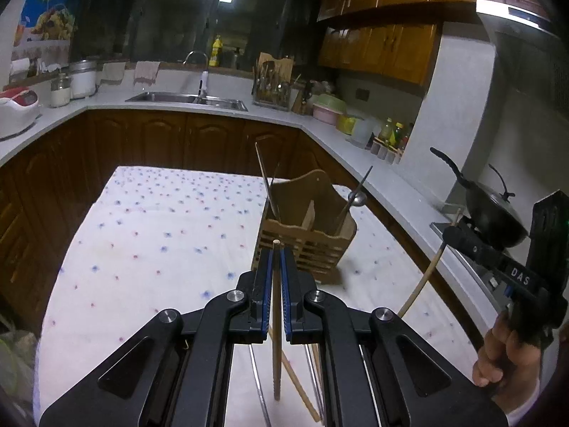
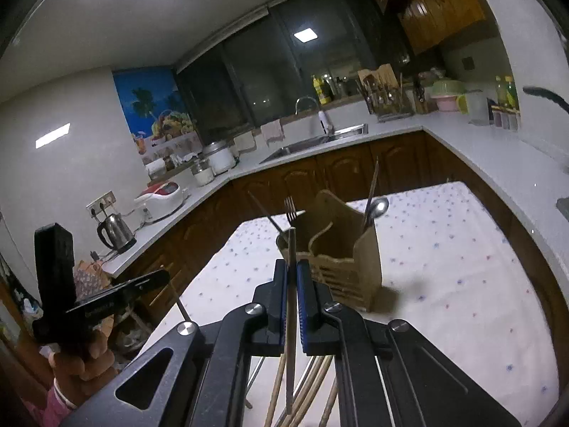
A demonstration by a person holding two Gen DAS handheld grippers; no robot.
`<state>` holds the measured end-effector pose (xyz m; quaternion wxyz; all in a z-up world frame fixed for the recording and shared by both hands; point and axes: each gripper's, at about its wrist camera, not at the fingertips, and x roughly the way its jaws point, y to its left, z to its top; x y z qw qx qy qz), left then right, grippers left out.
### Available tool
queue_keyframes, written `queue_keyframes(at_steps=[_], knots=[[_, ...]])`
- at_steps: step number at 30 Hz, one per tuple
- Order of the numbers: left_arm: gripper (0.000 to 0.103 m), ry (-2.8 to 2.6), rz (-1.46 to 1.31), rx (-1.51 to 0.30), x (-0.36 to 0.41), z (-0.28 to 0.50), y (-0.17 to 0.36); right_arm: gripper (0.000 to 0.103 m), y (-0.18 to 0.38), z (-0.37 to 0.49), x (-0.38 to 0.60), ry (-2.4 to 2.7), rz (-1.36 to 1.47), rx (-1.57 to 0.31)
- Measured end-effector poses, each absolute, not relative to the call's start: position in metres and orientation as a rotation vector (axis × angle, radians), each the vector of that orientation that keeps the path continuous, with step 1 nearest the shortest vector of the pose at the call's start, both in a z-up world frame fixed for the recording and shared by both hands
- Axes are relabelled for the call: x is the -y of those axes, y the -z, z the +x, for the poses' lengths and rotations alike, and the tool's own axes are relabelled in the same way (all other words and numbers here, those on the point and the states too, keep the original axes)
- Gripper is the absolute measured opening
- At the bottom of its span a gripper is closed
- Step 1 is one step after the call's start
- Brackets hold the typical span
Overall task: Organize utensils
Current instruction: 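Lift the wooden chopsticks with both tools toward the wooden holder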
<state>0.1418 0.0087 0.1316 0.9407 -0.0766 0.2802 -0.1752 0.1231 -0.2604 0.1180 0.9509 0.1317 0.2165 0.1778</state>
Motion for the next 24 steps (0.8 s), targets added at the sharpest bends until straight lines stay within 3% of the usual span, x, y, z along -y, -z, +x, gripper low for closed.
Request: queue_keyframes(at_steps=[9,24], knots=[[0.004,0.352,-0.143,-0.519,-0.004,0.158,-0.154,0.005,-0.133,0.141,0.269,-0.334,0.268,-0.398],[0.004,0.312,-0.169,-0.286,0.021,0.235,-0.239,0.005,-0.184,0.203,0.297,-0.213,0.326,-0.215]])
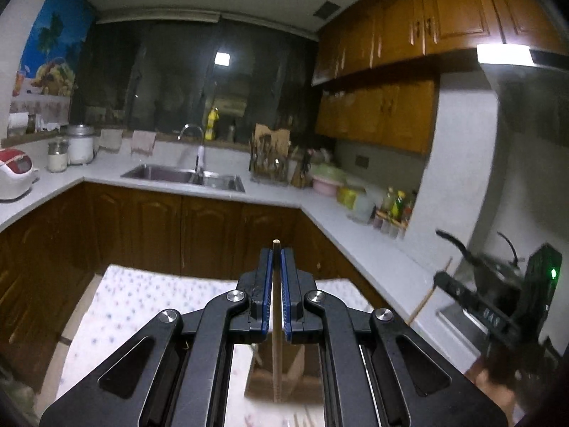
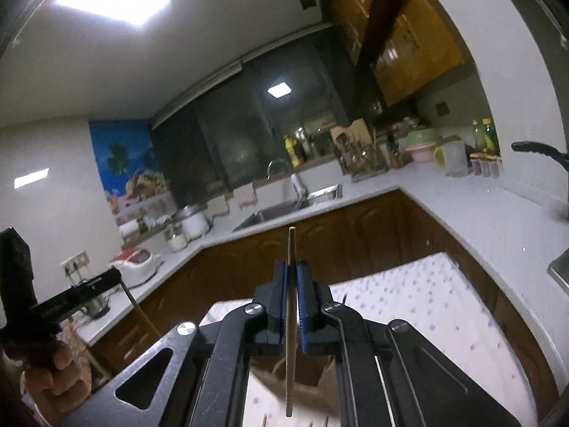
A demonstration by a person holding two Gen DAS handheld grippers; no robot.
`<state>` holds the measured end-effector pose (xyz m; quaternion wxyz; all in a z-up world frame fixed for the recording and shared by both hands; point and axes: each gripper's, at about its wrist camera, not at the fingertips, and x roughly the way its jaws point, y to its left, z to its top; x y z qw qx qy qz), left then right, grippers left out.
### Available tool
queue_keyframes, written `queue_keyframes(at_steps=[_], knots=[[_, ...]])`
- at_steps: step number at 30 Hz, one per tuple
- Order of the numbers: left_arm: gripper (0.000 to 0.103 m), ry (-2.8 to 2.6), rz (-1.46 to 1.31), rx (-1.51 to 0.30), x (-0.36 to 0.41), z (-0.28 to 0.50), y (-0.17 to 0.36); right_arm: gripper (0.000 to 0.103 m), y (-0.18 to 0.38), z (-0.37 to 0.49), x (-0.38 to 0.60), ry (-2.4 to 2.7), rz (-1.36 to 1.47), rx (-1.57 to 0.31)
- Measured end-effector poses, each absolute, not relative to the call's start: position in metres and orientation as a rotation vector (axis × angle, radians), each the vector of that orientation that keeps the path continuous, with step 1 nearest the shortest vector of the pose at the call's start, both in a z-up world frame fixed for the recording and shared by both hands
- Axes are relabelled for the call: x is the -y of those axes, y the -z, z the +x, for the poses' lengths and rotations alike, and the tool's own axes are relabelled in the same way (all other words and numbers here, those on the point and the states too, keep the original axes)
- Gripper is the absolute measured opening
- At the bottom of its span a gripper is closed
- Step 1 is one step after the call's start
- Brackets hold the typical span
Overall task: Organize utensils
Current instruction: 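Lift the wooden chopsticks with both tools toward the wooden holder, then lower the chopsticks into the wooden holder and open both tools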
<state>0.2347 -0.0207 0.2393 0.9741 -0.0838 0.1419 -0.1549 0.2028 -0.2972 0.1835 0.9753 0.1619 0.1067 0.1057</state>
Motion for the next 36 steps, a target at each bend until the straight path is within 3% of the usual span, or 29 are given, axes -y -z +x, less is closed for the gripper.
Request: queue_keyframes(at_steps=[9,20,33,36], knots=[[0.004,0.247,-0.226,-0.307,0.033,0.294,-0.206,0.005,-0.174,0.245,0.293,-0.138,0.280,-0.195],[0.004,0.223,-0.220,-0.444,0.038,0.305,-0.134,0.005,-0.114,0.261,0.282,-0.116,0.264,-0.303],[0.005,0.223,-0.193,-0.454,0.035,0.305,-0.131,0.006,-0.098,0.265,0.284,-0.117,0.270,-0.364],[0.006,0.254,-0.205,-0.472,0.036,0.307,-0.131,0.010,-0.101,0.266,0.285,-0.124,0.276,-0.375]])
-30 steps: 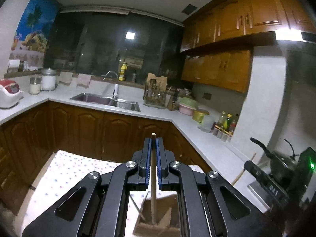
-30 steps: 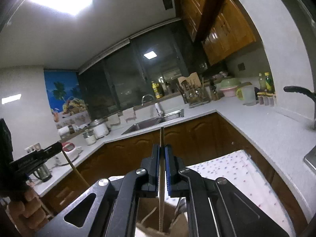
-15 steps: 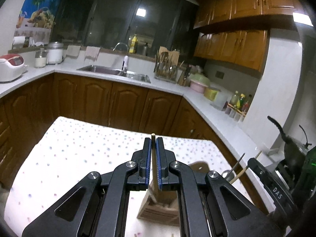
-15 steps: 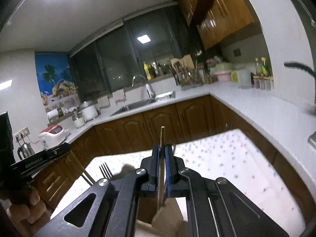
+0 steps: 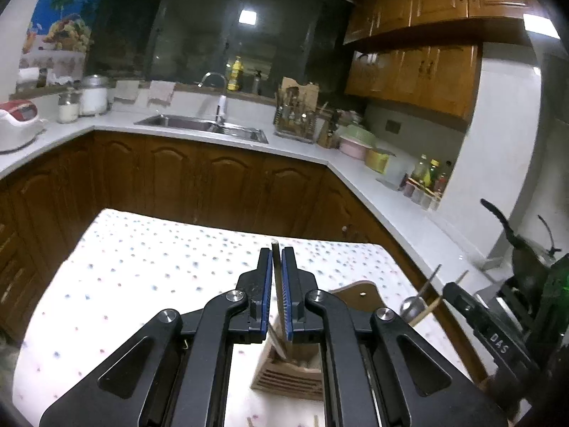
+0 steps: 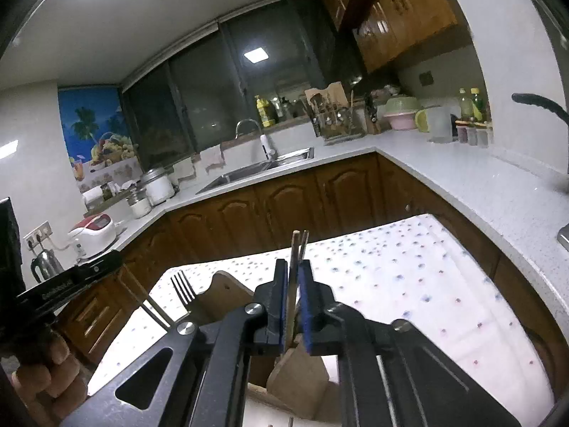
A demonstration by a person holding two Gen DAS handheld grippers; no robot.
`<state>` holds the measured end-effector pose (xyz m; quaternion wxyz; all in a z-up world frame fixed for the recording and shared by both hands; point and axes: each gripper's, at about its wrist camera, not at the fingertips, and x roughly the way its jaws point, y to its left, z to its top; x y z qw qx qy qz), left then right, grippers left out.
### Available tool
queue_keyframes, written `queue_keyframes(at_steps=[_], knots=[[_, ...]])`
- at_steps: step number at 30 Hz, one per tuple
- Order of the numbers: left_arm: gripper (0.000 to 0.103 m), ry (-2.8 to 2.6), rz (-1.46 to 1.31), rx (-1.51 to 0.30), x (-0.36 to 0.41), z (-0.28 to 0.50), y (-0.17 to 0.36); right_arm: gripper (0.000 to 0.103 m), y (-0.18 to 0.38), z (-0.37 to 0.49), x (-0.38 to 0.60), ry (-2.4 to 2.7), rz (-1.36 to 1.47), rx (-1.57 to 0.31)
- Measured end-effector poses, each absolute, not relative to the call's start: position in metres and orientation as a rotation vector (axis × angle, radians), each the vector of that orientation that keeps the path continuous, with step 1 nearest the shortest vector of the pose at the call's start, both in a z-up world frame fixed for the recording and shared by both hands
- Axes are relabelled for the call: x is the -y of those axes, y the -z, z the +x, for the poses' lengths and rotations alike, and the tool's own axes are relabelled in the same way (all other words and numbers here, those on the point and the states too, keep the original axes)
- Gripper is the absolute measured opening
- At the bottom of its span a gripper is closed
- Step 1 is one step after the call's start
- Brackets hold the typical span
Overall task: Organize utensils
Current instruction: 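Lower the chopsticks into the wooden holder and open both tools, then move both open tools back down to the remaining chopsticks on the cloth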
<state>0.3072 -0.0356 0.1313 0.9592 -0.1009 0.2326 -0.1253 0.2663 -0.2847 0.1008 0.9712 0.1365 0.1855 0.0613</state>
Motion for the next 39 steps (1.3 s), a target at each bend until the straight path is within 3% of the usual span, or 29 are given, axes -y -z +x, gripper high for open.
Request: queue_keyframes(at_steps=[3,7,11,13,16,27,39], knots=[[0.020,0.277,-0.218,-0.481,0.035,0.304,-0.135,0.015,-0.105,0.263,0.286,-0.131,0.285,-0.373],[0.046,0.274,-0.232,-0.449,0.031,0.289,-0.145,0.061,-0.116,0.252,0.289,-0.138,0.302,-0.333],[0.061,0.271,-0.264,-0.444,0.021,0.274,-0.149,0.090,-0.125,0.238,0.294,-0.137,0.316,-0.295],[0.066,0.257,-0.275,-0.441,0.014,0.262,-0.147,0.095,-0.128,0.230,0.296,-0.137,0.323,-0.281],[0.080,0.215,-0.280,-0.442,0.003,0.243,-0.140,0.100,-0.125,0.216,0.296,-0.148,0.325,-0.284],[0.080,0.138,-0.321,-0.625,-0.022,0.187,-0.064,0.101,-0.078,0.161,0.292,-0.174,0.373,-0.406],[0.080,0.091,-0.276,-0.730,-0.027,0.151,-0.014,0.101,-0.024,0.124,0.280,-0.161,0.365,-0.541]])
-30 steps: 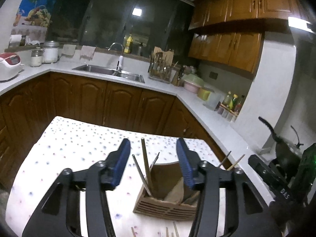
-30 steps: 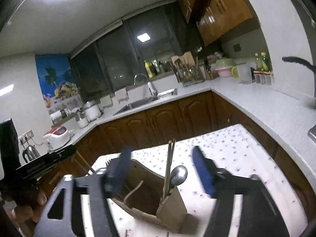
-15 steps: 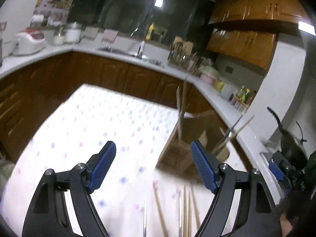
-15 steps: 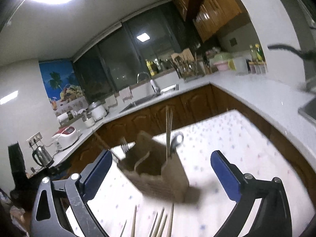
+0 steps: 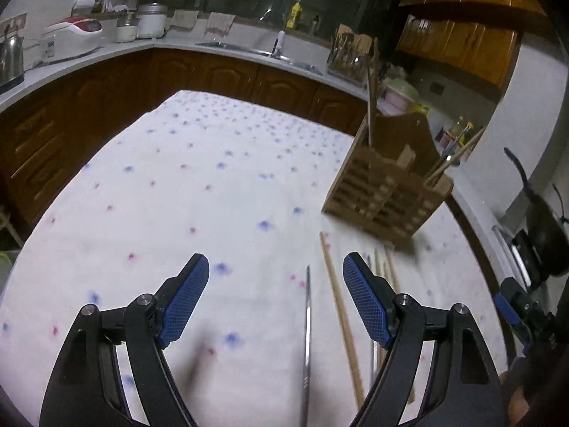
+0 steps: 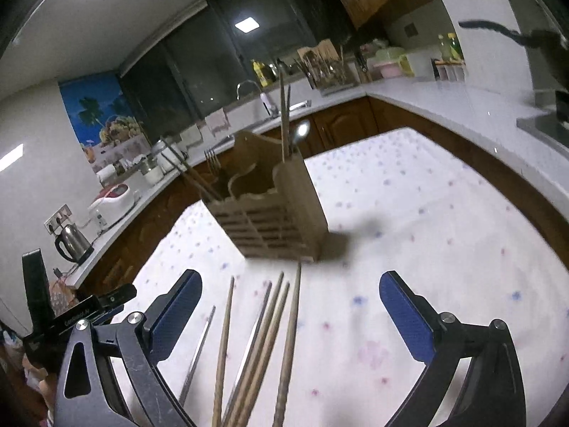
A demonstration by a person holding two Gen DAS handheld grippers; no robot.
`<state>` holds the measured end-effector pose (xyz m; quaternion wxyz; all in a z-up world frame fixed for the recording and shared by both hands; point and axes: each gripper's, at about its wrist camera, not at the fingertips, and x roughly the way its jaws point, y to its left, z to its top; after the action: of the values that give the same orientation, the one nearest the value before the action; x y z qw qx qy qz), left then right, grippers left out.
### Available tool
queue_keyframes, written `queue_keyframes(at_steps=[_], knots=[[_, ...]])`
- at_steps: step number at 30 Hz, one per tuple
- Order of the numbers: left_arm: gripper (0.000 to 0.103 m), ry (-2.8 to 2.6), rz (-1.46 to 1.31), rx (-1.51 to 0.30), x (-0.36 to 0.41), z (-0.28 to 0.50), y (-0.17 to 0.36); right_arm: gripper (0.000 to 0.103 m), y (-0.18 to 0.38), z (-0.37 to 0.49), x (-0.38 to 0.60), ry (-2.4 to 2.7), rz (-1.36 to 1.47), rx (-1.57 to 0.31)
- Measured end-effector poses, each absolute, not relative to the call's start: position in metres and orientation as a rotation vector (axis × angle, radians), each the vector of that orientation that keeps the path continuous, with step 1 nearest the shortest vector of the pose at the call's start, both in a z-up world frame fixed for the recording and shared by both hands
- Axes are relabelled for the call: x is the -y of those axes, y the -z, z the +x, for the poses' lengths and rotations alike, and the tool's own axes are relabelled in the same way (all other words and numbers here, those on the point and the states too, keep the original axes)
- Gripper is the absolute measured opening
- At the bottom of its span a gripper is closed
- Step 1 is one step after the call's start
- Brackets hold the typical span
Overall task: Organize utensils
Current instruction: 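Move both open tools back down to the remaining chopsticks on the cloth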
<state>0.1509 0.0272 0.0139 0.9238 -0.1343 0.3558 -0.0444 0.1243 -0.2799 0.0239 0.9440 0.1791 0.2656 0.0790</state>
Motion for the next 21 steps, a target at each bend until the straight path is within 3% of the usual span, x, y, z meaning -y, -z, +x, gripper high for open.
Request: queue_keyframes(at_steps=[21], knots=[[0.080,0.118,-0.177,-0.843,-0.007,0.154,0.016,0.101,0.016,0.125,0.272,-0.162,0.374,-0.637]])
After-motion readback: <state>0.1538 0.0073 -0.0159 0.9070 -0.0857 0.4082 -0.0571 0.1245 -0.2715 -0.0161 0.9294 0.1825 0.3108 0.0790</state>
